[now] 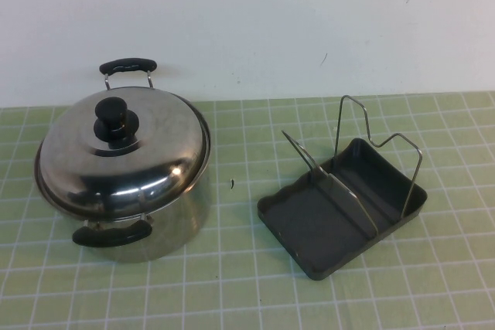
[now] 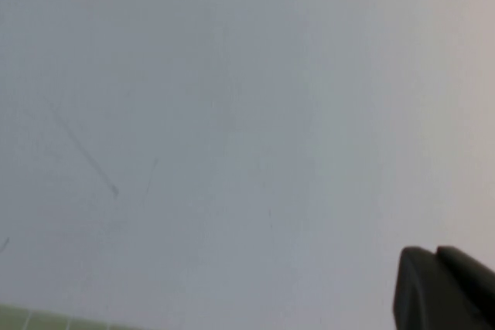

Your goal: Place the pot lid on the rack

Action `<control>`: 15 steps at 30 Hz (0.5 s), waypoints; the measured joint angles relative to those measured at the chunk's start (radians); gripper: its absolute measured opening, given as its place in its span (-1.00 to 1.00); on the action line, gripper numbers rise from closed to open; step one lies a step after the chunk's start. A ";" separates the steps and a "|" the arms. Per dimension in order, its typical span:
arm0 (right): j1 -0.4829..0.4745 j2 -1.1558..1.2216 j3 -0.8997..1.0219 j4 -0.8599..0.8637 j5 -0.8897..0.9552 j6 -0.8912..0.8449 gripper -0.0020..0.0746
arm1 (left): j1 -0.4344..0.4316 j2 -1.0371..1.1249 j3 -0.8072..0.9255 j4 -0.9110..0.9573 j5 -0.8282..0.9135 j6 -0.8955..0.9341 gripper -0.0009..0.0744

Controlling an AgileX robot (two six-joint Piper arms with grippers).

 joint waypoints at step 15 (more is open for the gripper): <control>0.000 0.000 -0.023 0.007 0.352 -0.037 -0.95 | -0.073 0.603 -0.030 0.389 -0.506 -0.266 -0.83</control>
